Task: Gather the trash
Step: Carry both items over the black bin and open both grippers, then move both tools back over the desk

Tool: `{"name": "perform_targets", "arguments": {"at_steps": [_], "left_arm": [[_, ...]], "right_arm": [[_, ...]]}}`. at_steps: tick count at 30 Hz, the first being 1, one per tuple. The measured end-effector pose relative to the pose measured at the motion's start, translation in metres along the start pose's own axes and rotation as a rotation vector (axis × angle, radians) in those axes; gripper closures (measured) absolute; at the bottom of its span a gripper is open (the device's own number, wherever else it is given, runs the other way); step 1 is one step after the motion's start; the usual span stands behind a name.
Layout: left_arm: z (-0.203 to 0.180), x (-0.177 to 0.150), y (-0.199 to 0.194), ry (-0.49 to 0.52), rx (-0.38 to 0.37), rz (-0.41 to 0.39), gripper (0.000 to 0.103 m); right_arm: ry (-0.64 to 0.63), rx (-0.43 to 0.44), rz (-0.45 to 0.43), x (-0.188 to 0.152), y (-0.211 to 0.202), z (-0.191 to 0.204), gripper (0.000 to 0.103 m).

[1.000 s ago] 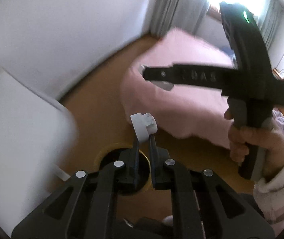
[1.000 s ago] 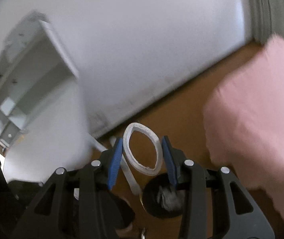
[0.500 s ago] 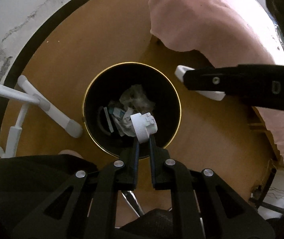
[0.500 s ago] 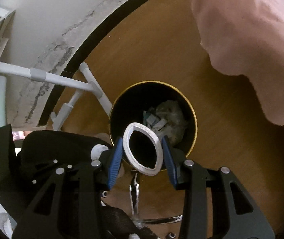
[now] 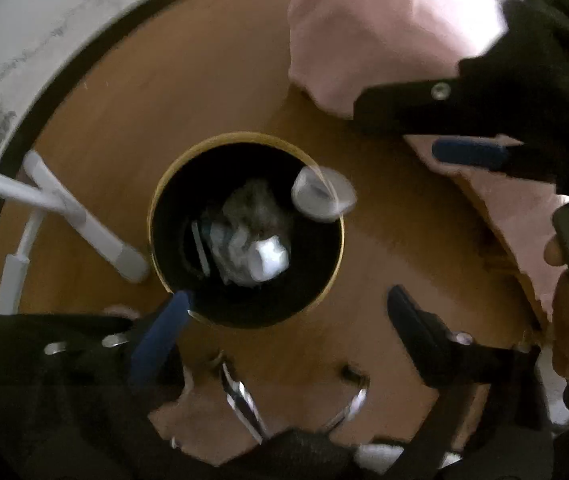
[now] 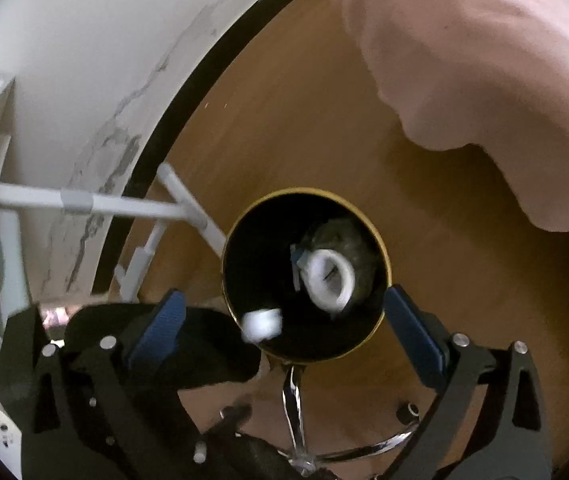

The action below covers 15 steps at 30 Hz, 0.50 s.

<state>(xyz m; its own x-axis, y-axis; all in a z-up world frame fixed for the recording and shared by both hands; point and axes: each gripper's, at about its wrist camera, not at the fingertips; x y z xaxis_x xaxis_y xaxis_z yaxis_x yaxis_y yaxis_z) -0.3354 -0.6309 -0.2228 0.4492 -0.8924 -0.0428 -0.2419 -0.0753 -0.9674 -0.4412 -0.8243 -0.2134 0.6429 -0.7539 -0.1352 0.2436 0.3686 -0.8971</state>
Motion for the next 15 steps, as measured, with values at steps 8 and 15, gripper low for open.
{"name": "perform_targets", "arguments": {"at_steps": [8,15], "left_arm": [[-0.070,-0.051,-0.100,0.279,0.022,-0.363,0.007],[-0.030,-0.130,-0.271,0.222,0.045,-0.757,0.006]], "right_arm": [[0.068,-0.460,-0.717,-0.053,-0.141,0.025,0.007],[-0.093,-0.473,-1.043,-0.116,-0.185,0.082,0.007]]}}
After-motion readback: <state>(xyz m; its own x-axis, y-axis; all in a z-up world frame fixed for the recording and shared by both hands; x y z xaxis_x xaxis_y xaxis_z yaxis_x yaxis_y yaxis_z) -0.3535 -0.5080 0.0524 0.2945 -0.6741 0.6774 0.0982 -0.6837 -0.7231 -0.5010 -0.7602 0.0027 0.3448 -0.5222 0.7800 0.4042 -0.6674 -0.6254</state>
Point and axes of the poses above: each gripper's, at about its wrist camera, not at the fingertips, and y roughly the way its jaws point, z to its left, x to its top, and after that the axes turned 12 degrees about z, right-handed
